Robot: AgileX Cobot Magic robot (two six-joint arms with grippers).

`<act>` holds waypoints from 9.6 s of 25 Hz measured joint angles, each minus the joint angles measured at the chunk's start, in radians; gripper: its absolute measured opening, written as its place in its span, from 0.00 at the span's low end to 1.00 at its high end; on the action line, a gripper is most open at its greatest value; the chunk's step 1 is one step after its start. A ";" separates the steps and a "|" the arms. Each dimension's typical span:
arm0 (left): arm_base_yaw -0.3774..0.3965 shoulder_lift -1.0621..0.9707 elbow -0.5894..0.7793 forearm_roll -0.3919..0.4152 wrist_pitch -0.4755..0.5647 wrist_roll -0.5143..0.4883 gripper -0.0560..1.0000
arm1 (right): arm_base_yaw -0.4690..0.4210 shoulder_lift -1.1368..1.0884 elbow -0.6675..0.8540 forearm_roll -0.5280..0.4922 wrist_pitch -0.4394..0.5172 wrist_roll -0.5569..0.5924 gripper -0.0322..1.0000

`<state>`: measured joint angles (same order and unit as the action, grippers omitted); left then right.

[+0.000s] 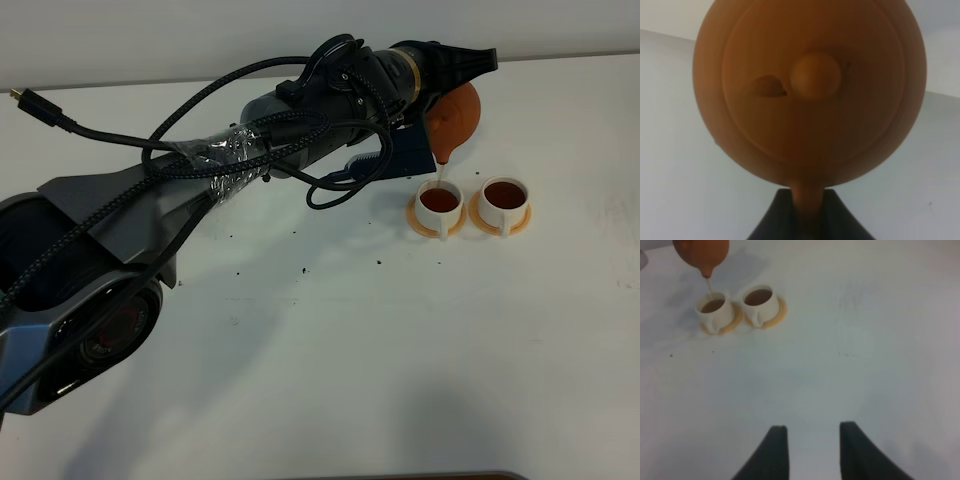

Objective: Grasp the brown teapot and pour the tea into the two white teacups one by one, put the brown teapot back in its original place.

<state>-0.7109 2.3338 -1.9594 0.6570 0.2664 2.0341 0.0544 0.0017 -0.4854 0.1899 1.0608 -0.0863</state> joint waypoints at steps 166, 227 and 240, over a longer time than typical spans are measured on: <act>0.531 -0.227 0.491 -0.617 0.347 -1.914 0.21 | 0.000 0.000 0.000 0.000 0.000 0.000 0.27; 0.531 -1.884 1.445 -0.616 0.806 -2.066 0.46 | 0.000 0.000 0.000 0.000 0.000 0.000 0.27; 0.536 -2.206 1.446 -0.617 0.806 -2.066 0.46 | 0.000 0.000 0.000 0.000 0.000 0.000 0.27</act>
<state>-0.1748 0.1281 -0.5138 0.0399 1.0729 -0.0317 0.0544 0.0017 -0.4854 0.1899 1.0608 -0.0863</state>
